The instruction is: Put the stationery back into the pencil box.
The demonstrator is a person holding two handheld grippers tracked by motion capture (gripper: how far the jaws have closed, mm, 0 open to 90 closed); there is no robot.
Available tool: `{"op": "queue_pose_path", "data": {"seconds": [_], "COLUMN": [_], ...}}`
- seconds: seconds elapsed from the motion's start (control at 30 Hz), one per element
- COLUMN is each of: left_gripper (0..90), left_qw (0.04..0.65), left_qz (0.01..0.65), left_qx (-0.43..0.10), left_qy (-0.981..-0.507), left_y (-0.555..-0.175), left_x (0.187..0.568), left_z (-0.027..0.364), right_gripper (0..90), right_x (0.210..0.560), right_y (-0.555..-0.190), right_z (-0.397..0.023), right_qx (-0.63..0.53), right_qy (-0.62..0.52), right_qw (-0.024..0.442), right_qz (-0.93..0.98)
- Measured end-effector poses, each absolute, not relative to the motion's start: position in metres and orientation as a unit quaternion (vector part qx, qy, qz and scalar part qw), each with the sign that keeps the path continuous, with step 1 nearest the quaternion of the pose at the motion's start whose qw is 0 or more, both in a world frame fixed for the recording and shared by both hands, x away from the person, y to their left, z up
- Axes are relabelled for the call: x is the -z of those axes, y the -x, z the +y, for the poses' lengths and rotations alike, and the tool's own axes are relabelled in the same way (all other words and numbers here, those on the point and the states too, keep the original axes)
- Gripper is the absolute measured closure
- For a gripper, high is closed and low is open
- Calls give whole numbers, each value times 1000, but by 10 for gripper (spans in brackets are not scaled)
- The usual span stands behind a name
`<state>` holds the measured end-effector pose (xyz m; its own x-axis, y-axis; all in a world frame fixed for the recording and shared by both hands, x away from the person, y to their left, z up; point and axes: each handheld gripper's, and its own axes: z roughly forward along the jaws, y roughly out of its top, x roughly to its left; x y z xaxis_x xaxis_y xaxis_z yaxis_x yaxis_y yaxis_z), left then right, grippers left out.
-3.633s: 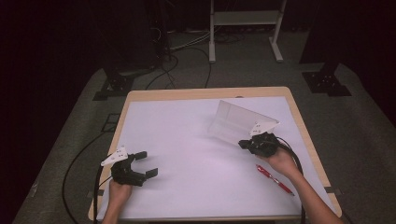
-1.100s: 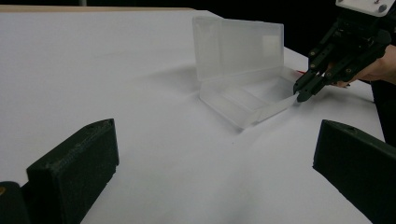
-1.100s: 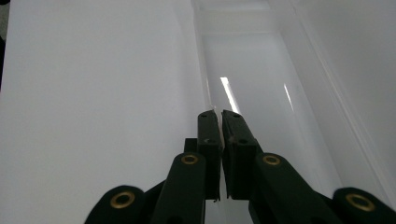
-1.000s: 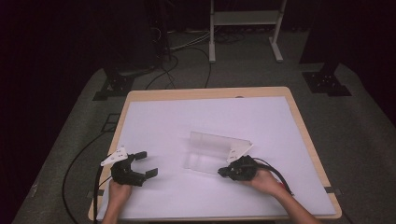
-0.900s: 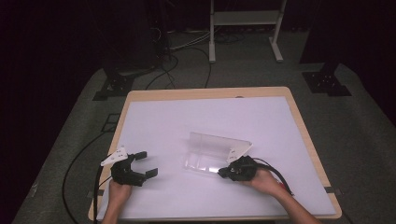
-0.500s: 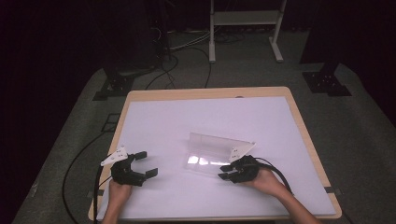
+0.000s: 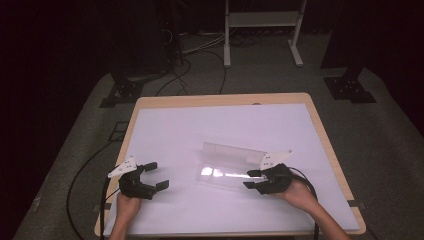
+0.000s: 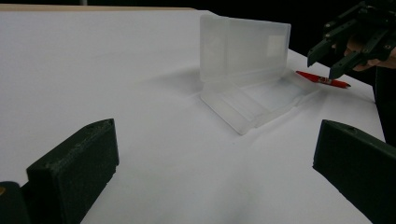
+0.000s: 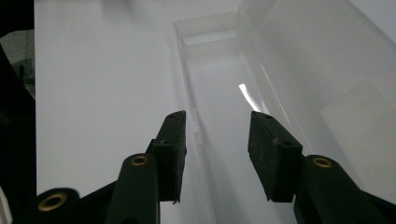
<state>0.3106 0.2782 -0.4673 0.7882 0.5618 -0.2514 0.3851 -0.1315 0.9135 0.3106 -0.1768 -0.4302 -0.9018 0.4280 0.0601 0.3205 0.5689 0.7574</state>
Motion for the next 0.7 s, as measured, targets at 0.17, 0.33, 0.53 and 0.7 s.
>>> {"op": "queue_pose_path", "data": {"seconds": [0.17,0.33,0.53,0.7], "left_gripper": [0,0,0,0], "left_qw": [578,578,577,577], "left_qz": [317,317,317,317], "left_qx": [-76,-77,-77,-77], "left_qy": [-748,-748,-748,-748], "left_y": [-311,-311,-311,-311], "left_x": [467,467,467,467], "left_z": [278,278,278,278], "right_gripper": [559,556,543,541], "right_x": [431,432,433,432], "right_y": [-305,-300,-295,-291], "right_z": [-191,-206,-220,-232], "right_qx": [-419,-424,-424,-428], "right_qy": [-224,-238,-252,-267], "right_qw": [69,75,84,94], "right_qz": [877,870,866,858]}}
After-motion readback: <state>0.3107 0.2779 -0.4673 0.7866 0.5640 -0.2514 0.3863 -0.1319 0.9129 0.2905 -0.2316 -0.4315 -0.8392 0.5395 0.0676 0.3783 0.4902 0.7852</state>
